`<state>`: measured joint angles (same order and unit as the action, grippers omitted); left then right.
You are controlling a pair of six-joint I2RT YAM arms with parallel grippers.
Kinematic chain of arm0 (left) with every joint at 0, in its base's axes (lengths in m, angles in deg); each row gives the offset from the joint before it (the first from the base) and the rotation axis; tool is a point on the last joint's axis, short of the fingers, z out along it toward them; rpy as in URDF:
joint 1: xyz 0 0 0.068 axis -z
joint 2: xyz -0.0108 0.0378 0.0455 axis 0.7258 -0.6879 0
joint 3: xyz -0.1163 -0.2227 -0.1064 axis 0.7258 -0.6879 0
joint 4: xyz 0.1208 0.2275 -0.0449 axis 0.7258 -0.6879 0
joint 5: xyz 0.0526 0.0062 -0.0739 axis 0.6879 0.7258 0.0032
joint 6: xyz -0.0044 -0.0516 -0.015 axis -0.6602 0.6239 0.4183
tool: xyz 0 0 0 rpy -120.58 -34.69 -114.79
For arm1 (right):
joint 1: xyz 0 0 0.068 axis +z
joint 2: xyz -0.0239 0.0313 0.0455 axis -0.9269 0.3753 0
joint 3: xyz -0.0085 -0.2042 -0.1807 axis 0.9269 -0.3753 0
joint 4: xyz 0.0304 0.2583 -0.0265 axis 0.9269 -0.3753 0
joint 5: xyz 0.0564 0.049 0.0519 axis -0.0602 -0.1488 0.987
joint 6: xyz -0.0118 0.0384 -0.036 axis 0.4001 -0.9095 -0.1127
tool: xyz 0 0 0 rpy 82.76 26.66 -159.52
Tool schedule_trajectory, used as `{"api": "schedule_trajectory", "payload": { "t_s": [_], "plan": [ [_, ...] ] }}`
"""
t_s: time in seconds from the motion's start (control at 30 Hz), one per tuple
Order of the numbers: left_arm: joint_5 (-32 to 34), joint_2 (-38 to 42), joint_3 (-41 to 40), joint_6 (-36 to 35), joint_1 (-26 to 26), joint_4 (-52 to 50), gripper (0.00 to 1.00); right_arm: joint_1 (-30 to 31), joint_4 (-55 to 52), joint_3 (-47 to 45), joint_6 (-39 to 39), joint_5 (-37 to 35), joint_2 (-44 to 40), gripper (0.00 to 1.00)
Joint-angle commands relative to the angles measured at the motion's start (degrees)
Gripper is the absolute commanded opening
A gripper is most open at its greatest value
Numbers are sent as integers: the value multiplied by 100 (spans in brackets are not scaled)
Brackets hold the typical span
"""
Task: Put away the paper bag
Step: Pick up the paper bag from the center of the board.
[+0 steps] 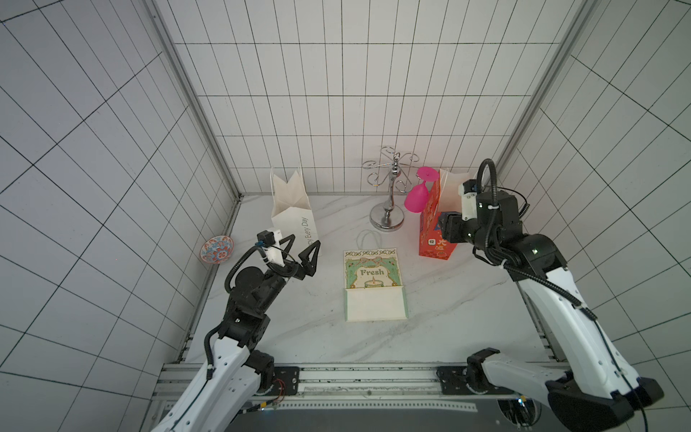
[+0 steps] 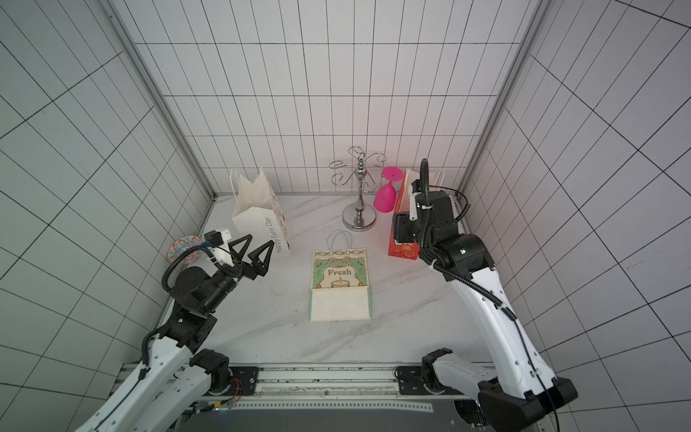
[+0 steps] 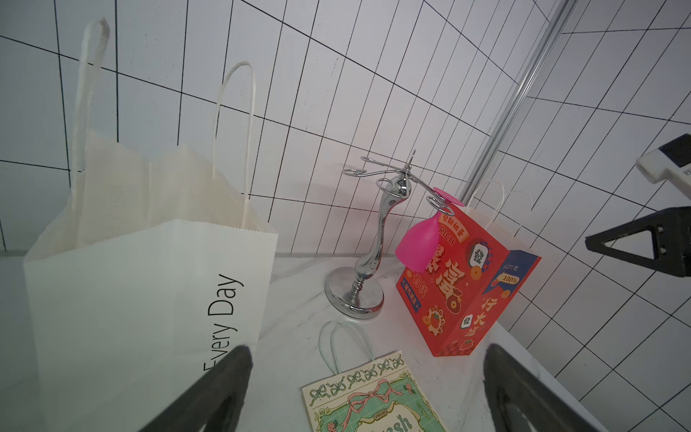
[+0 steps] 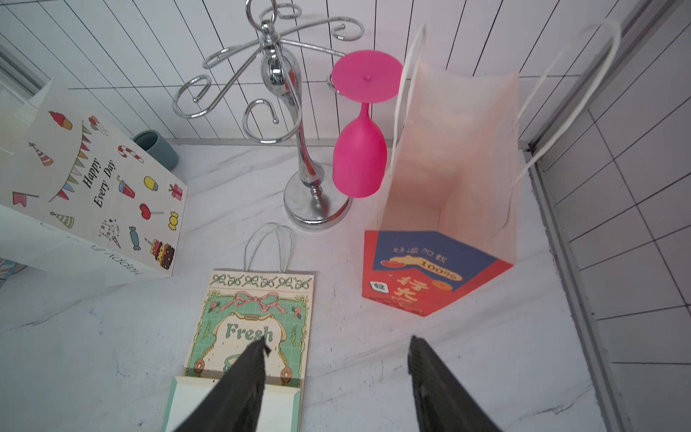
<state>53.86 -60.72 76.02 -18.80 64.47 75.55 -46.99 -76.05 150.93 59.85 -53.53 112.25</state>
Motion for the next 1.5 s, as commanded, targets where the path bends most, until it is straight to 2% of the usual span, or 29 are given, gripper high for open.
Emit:
{"api": "schedule_trajectory", "payload": {
  "t_s": [0.0,0.37,0.57,0.77,1.07,1.27,1.47],
  "plan": [
    [-108,-31,-31,90,-27,236,98,-116,-618,840,436,-345,639,60],
    [-229,-89,-162,300,-27,448,98,-582,-1107,2703,403,-348,2684,57],
    [-194,-98,-196,251,-27,436,98,-699,-1166,3069,238,-477,3283,49],
    [-194,-142,-191,204,-27,467,98,-755,-1124,3215,134,-452,3646,36],
    [-139,-161,-225,185,-27,476,98,-897,-1048,3206,42,-375,3812,14],
    [-124,-158,-229,176,-27,467,98,-957,-982,2961,71,-318,3597,0],
    [-49,-133,-264,148,-27,468,98,-955,-966,2325,130,-203,2944,0]
  ]
}}
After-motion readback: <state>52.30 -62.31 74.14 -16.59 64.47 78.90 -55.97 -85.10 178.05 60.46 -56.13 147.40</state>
